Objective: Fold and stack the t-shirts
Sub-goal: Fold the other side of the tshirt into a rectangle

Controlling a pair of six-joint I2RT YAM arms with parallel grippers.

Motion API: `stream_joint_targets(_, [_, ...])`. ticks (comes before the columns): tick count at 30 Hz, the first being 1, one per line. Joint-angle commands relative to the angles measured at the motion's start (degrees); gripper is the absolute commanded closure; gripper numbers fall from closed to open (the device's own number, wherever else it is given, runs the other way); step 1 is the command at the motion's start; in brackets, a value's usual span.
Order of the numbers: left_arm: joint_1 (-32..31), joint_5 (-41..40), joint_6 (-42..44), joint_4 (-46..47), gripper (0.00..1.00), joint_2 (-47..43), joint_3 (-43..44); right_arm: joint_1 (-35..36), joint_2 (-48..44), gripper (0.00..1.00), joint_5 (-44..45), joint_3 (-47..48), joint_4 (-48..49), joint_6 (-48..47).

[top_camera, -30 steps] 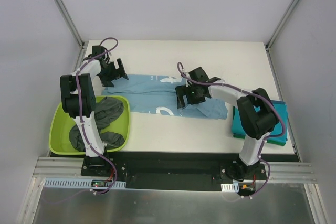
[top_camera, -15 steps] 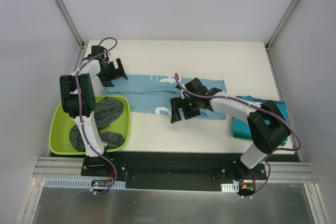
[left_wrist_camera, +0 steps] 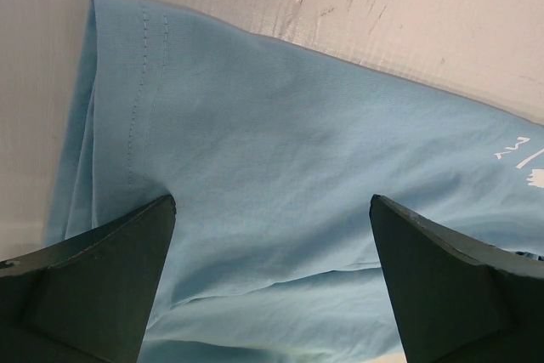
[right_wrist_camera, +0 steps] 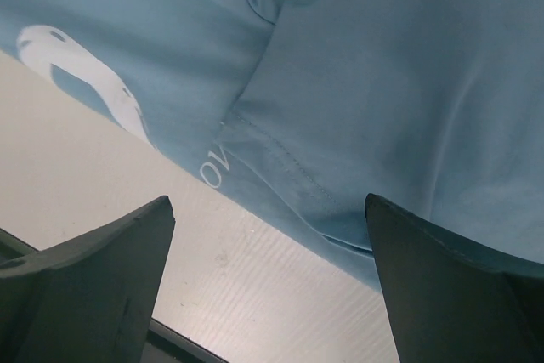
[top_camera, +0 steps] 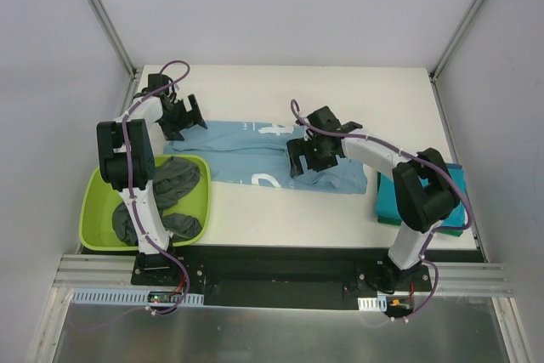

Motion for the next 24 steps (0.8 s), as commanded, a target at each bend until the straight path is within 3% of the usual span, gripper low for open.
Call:
stream_joint_targets(1, [1.01, -3.15, 0.62, -2.25, 0.01, 2.48, 0.53, -0.12, 1.55, 0.04, -0.43, 0.86, -5.46, -2.82])
stream_joint_targets(14, [1.1, -3.41, 0.62, -2.6, 0.01, 2.92, 1.06, 1.63, -6.61, 0.04, -4.99, -6.69, -13.54, -1.33])
stream_joint_targets(24, [1.36, -3.15, 0.45, -2.6, 0.01, 3.09, 1.24, 3.22, -13.92, 0.04, -20.19, -9.42, -11.1, -0.36])
